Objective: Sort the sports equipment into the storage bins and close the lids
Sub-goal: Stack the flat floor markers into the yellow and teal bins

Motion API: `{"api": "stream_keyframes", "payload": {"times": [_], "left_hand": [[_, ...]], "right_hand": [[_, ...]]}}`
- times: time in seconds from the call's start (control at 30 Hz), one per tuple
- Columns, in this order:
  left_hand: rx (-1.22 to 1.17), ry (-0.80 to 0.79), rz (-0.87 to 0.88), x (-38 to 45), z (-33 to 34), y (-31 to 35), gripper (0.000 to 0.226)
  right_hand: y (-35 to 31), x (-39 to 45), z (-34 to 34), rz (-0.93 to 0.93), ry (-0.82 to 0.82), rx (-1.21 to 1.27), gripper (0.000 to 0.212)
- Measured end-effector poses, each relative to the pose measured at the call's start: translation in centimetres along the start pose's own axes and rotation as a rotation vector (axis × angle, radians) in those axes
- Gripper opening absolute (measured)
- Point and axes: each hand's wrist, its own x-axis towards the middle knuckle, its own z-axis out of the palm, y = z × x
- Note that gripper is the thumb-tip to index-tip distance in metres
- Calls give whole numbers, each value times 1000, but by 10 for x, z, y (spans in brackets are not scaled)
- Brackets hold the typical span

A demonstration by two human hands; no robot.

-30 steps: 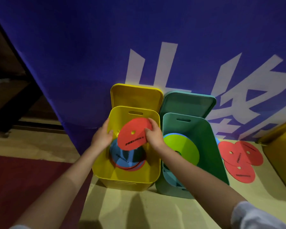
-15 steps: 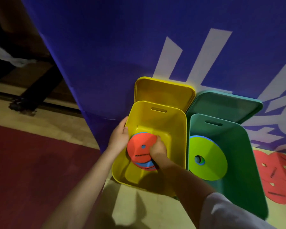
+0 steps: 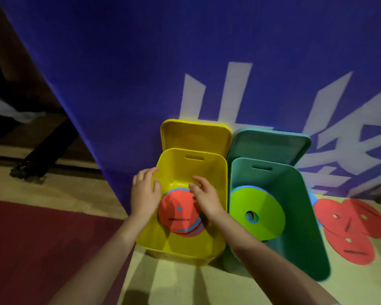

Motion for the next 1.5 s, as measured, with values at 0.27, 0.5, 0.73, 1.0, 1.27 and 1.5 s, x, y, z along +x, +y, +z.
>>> {"api": "stream_keyframes", "payload": {"times": [0.27, 0.5, 0.73, 1.0, 1.27, 1.5], "left_hand": [[-372, -230, 161, -68, 62, 167, 39], [-505, -473, 181, -127, 134, 291, 38], [-431, -637, 125, -158, 224, 371, 36], [-91, -774, -40, -166, 335, 394, 44], [71, -771, -164, -134, 407, 417, 45], [230, -759, -170, -117, 456, 410, 48]], "right_hand": [[-3, -79, -155, -59, 397, 301, 15], [57, -135, -268, 16, 670, 368, 18], [143, -161, -398, 270, 770, 238, 22], [223, -162, -512, 533, 752, 44, 35], [225, -96, -570, 540, 575, -100, 42], [278, 4, -611, 535, 430, -310, 44]]}}
